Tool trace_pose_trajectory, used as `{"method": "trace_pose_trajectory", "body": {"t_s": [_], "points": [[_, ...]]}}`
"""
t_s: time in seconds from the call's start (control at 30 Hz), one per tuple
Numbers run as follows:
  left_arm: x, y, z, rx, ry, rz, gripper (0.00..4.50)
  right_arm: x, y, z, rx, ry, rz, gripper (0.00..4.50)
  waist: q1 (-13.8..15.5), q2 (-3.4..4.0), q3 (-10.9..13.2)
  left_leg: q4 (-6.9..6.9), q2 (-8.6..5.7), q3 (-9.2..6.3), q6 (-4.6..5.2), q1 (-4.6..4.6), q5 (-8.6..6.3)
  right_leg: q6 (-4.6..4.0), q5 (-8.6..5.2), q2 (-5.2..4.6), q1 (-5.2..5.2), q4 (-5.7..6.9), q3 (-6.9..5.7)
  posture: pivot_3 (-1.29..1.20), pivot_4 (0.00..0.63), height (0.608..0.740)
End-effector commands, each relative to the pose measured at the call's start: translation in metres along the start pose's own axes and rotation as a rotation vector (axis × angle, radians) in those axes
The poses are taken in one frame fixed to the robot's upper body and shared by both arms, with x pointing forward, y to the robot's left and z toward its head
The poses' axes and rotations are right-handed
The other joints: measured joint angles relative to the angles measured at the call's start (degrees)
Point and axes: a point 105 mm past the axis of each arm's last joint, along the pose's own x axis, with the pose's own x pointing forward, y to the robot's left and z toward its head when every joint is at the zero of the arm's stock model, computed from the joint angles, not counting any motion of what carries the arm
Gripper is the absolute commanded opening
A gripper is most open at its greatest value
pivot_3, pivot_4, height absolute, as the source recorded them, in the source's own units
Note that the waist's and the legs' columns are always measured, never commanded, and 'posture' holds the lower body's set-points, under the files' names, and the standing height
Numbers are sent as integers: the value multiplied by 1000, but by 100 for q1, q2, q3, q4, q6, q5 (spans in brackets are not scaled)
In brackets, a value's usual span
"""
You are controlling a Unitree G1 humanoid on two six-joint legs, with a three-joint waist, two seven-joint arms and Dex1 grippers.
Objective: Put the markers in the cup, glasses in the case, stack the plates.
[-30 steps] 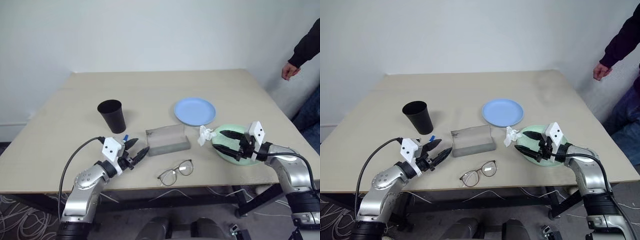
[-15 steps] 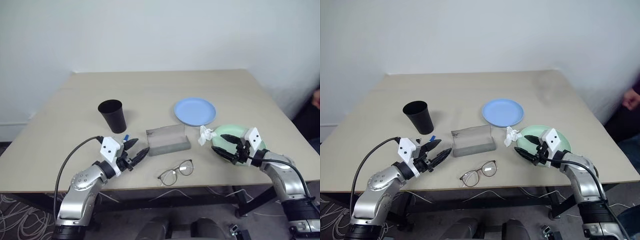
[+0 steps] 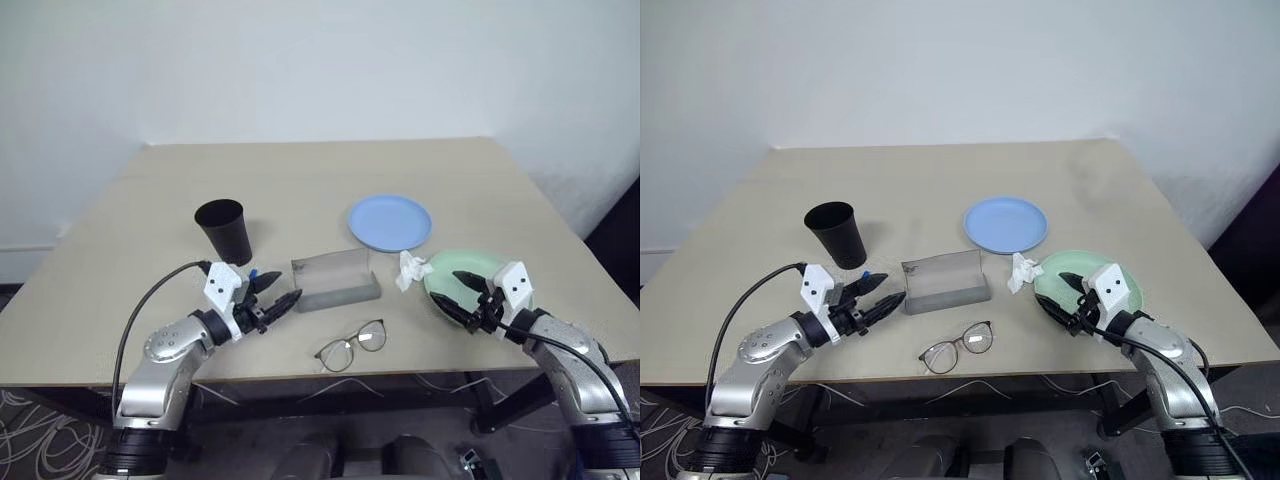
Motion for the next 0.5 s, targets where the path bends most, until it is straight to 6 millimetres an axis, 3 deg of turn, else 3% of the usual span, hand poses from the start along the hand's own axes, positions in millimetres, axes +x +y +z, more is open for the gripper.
{"method": "trace_pose_trajectory", "body": {"t_s": [0.03, 0.27, 0.5], "points": [[5, 0, 11, 44, -28, -21, 2970, 1, 3, 17, -41, -18, -21, 3560, -2, 0, 0, 0, 0, 0, 0, 0, 0, 0, 0, 0, 1, -1, 0, 0, 0, 736], [11, -9, 10, 34, -39, -44, 2970, 8, 17, 10, -9, 97, -18, 3560, 6, -1, 0, 0, 0, 0, 0, -1, 0, 0, 0, -1, 2, 0, 1, 0, 0, 736], [19, -21, 20, 23, -74, -131, 2970, 16, -1, -9, 47, 240, -169, 3560, -3, -1, 0, 0, 0, 0, 0, -2, 0, 0, 0, -3, 0, -2, -1, 0, 0, 736]]}}
